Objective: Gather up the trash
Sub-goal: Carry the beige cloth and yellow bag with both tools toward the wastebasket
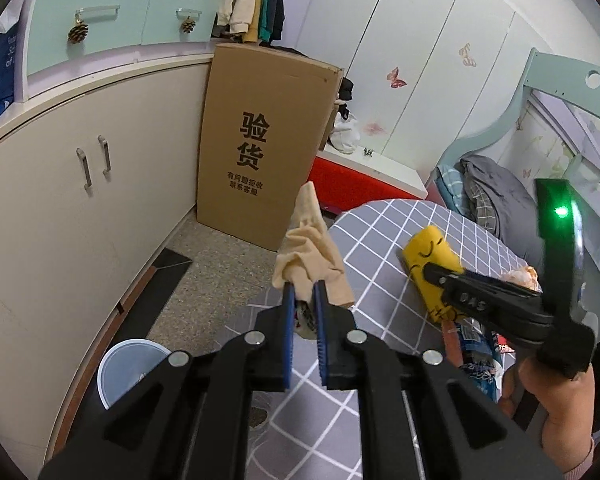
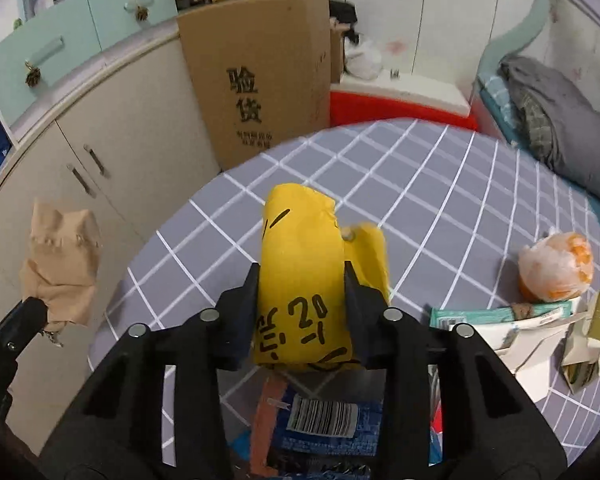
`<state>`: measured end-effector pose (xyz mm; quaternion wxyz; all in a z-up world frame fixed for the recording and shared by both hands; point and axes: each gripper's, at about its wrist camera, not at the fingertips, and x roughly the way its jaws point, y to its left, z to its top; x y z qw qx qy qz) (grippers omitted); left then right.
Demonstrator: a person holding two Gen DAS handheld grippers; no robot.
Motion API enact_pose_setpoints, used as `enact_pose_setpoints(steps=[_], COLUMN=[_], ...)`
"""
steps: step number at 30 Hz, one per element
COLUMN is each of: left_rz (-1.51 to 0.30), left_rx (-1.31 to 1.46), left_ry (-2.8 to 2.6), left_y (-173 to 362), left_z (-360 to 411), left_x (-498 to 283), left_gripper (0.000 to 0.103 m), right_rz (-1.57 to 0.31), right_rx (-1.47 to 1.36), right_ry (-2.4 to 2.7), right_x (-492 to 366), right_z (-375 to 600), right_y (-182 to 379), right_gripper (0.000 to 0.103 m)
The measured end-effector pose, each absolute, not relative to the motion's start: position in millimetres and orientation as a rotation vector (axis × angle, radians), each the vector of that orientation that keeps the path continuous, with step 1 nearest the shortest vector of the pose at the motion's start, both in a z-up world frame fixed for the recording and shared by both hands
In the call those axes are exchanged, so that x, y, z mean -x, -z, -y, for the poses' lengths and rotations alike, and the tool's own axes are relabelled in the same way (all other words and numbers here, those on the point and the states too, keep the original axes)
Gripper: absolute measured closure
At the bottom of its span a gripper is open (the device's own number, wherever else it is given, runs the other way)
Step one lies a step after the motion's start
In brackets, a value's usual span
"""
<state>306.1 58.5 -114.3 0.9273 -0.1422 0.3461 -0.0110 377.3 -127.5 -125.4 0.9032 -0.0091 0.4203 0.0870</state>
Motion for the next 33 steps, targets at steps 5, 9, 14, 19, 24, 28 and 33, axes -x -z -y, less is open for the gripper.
enact_pose_setpoints(steps=[5,9,14,19,24,28,33], left_rz=[-0.692,-0.674,-0.665,-0.691,-0.724,-0.763,-0.862], left_rx=[0.316,0.322,0.323,0.334,0.351,0.368,0.365], left_ry=[0.018,0.011,-0.011,-0.064,-0.138,-0.203,-0.258], left_y=[108,100,95,103,120,140,176], left_z=[-71,-80,-97,-129,-171,-206,-240], left_x=[-299,-288,-267,-236,-203,-183,-171], left_gripper=[0.094,0.094,0.094,0.094,0.094,0.094,0.094], right_rz=[-0.765,-0.708,-0.697,-0.733,-0.780,-0.817,-0.889], right_rx=[-0.015,-0.029,-0.030,-0.011,0.033,0.059,0.097], right_ry=[-0.208,-0.253,-0.370,-0.506,-0.615,-0.670,-0.714], right_x=[-361,-343,-313,-279,-250,-233,-214], right_z=[123,115,87,35,-28,-67,-108], right_y=[93,67,49,63,90,114,152], right_gripper=[0.066,0.066,0.065,0.065,0.065,0.065,0.065])
